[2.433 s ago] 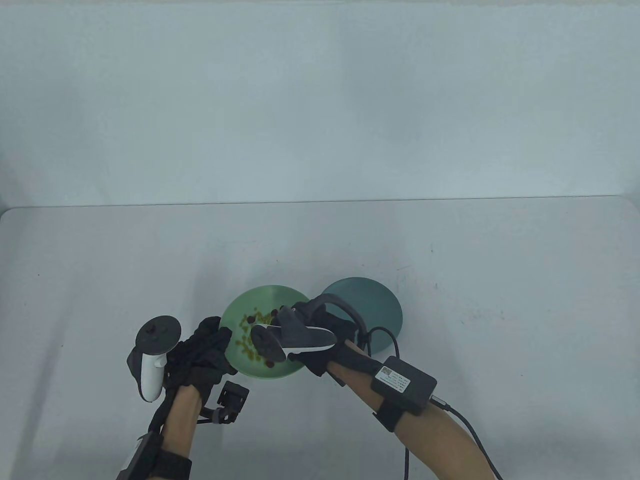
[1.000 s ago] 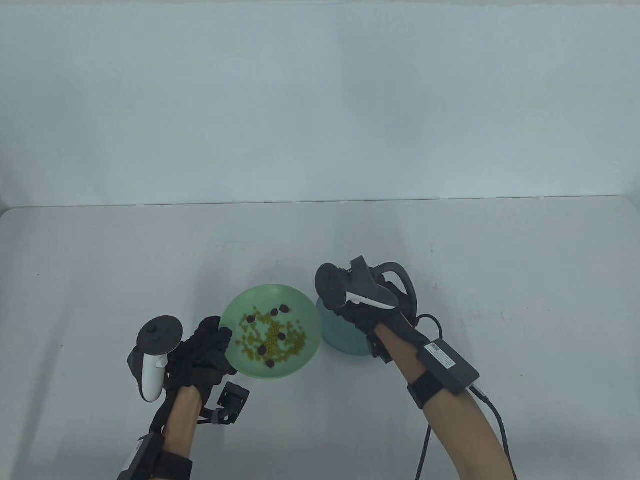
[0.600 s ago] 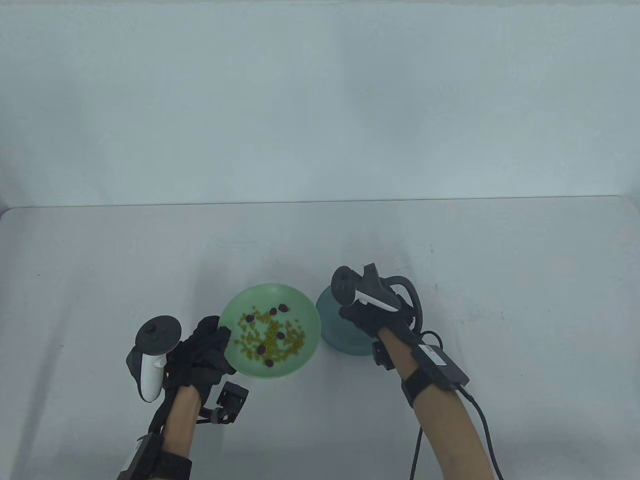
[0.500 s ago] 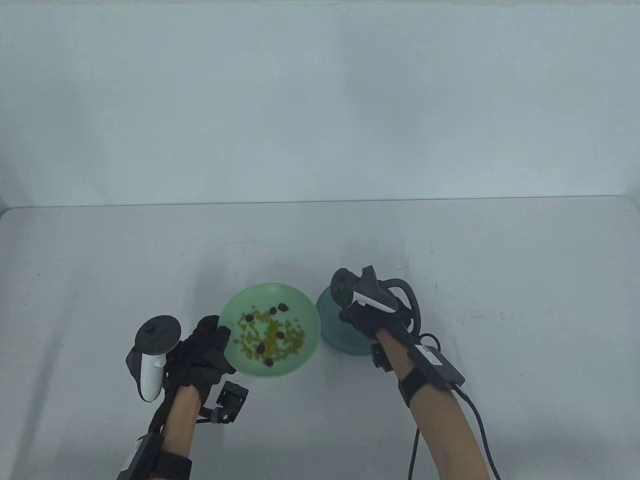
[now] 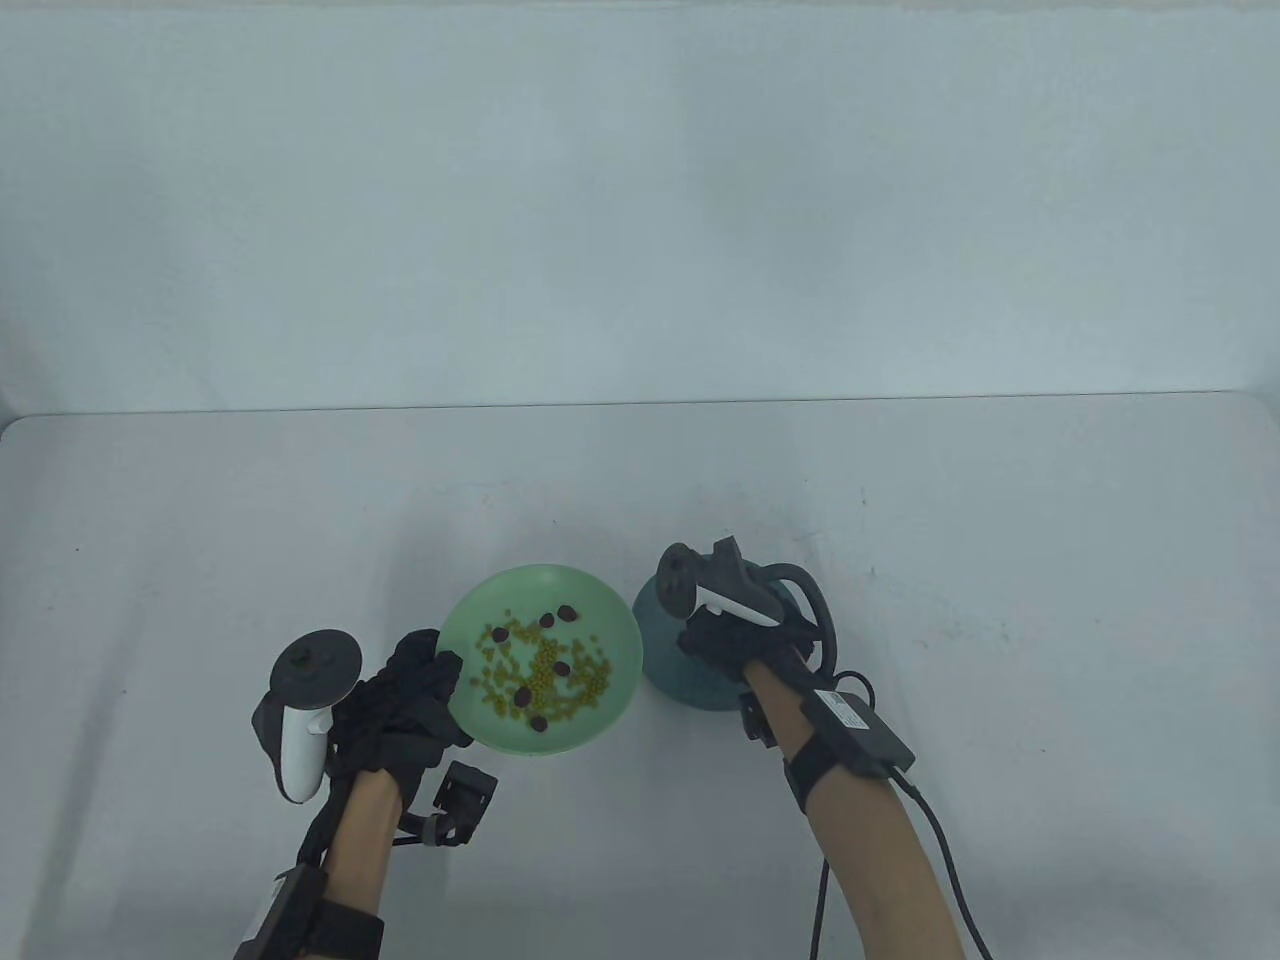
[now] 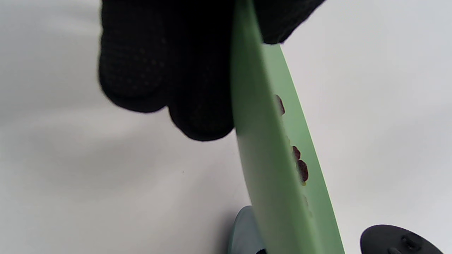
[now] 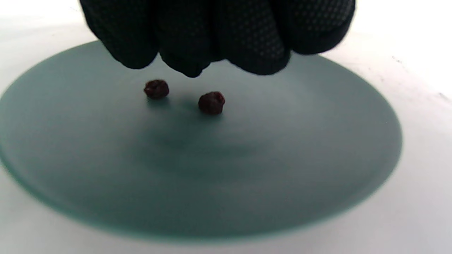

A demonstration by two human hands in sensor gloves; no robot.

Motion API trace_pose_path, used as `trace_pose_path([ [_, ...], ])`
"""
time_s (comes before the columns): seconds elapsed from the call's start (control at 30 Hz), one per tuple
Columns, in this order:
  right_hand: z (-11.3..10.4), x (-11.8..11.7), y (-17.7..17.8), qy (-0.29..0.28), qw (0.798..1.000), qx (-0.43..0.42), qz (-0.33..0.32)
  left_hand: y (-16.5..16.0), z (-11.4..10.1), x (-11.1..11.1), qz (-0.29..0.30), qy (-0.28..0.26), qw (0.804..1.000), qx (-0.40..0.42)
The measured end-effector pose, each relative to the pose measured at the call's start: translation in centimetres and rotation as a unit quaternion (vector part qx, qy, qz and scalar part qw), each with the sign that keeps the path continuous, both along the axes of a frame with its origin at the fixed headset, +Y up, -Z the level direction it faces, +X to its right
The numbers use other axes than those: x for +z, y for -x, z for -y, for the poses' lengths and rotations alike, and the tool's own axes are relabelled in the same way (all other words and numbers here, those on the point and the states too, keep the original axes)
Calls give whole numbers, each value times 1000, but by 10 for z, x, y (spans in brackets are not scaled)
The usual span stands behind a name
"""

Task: Pick cranberries with hand pinch into plate

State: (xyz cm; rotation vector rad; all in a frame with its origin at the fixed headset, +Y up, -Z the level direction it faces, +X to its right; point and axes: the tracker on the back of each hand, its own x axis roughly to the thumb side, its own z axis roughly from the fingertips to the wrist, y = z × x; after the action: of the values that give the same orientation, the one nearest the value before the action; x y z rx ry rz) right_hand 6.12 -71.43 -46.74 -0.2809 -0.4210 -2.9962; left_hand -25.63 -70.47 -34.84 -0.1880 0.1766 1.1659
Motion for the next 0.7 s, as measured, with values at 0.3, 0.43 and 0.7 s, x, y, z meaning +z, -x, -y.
trace_pose_path([
  [0.3, -47, 8, -5, -41, 999, 2, -20, 0, 0, 0, -1, 1, 1000, -2],
  [0.43, -77, 18, -1, -67, 997, -1, -42, 0, 0, 0, -2, 2, 1000, -3],
  [0.7, -116, 46, 29, -115, 987, -2, -113, -1, 0, -1, 0, 2, 1000, -5],
])
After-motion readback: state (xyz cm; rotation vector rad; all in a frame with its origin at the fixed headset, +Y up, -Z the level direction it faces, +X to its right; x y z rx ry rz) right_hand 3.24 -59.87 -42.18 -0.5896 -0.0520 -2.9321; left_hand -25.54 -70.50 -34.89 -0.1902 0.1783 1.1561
